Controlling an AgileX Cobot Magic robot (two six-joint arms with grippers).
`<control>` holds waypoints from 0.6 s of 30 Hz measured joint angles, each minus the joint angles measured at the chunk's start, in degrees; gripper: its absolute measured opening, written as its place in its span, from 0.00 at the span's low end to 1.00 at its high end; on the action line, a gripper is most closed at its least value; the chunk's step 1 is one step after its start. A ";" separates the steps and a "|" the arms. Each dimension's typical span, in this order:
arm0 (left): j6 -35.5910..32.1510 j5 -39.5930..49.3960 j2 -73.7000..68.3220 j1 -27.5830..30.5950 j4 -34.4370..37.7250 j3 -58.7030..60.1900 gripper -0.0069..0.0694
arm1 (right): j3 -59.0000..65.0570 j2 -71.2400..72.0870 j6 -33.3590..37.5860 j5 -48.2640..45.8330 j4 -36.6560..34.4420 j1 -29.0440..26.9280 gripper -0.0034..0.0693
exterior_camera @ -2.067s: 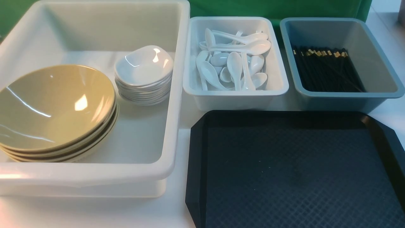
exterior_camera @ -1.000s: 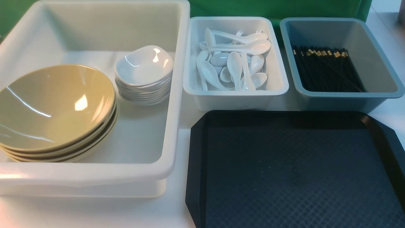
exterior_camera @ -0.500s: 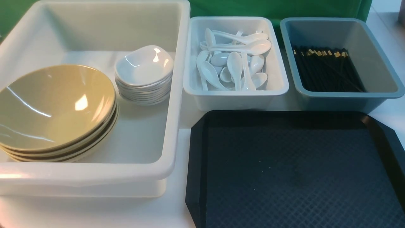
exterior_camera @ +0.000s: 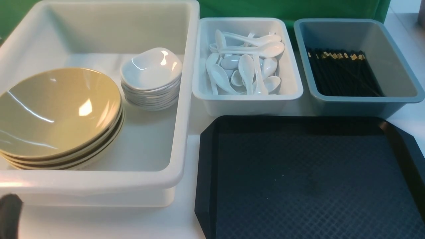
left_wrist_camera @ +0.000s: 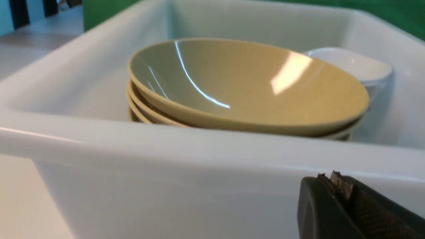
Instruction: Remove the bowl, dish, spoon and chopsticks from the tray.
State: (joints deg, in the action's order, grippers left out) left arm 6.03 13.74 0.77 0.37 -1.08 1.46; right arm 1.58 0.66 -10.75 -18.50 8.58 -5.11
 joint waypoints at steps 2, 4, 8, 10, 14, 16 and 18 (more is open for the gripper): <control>-3.06 3.55 0.00 -0.90 1.08 0.00 0.08 | 0.00 0.00 0.00 0.00 0.00 0.00 0.11; -6.03 4.15 0.00 -0.99 1.52 0.00 0.08 | 0.00 0.00 0.00 0.00 0.00 0.00 0.11; -8.60 4.34 0.00 -0.99 2.12 0.00 0.08 | 0.00 0.00 0.00 0.00 0.00 0.00 0.11; -8.81 4.34 0.00 -0.99 2.25 0.00 0.08 | 0.00 0.00 0.00 0.00 0.00 0.00 0.11; -8.81 4.34 0.00 -0.99 2.25 0.00 0.08 | 0.00 0.00 0.00 0.00 0.00 0.00 0.11; -8.81 4.34 0.00 -0.99 2.29 0.00 0.08 | 0.00 0.00 0.00 0.00 0.00 0.00 0.11; -8.81 4.34 0.00 -0.99 2.29 0.00 0.08 | 0.00 0.00 0.00 0.00 0.00 0.00 0.11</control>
State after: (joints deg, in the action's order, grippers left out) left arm -2.78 18.08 0.77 -0.62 1.21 1.46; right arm 1.58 0.66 -10.75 -18.50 8.58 -5.11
